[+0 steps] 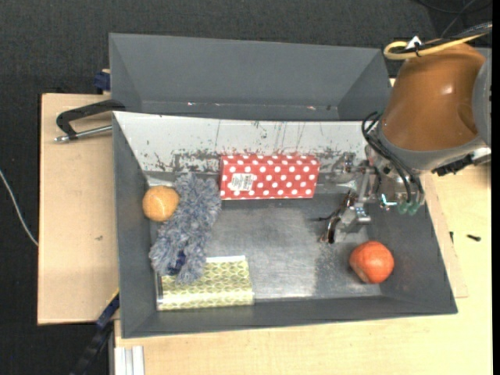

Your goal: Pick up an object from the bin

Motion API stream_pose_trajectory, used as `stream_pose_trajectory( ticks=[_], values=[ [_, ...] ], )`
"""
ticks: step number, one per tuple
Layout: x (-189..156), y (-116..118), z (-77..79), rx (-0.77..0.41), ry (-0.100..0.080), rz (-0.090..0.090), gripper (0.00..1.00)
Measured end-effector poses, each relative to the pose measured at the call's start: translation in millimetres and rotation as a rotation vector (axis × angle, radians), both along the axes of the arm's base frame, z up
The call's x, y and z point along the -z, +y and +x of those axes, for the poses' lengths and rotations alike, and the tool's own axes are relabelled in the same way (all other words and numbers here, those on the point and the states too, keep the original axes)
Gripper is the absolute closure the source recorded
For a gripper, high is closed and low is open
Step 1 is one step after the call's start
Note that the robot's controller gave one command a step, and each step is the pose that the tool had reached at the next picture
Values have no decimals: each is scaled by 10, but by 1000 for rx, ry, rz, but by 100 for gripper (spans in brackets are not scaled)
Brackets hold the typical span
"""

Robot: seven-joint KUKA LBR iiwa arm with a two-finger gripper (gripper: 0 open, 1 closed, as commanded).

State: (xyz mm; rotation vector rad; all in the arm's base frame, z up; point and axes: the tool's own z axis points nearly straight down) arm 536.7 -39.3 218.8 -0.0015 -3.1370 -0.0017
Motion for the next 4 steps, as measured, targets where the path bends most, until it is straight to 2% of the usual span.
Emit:
stream_pose_trajectory(
  ticks=[1,2,3,4],
  values=[
    [-38,0,15,-1,-8,-1,0],
    [360,-339,30,28,-16,0,0],
    [337,-1069,241,-64,-25,-10,0],
    [1159,-943,83,-30,-12,-1,0]
  ],
)
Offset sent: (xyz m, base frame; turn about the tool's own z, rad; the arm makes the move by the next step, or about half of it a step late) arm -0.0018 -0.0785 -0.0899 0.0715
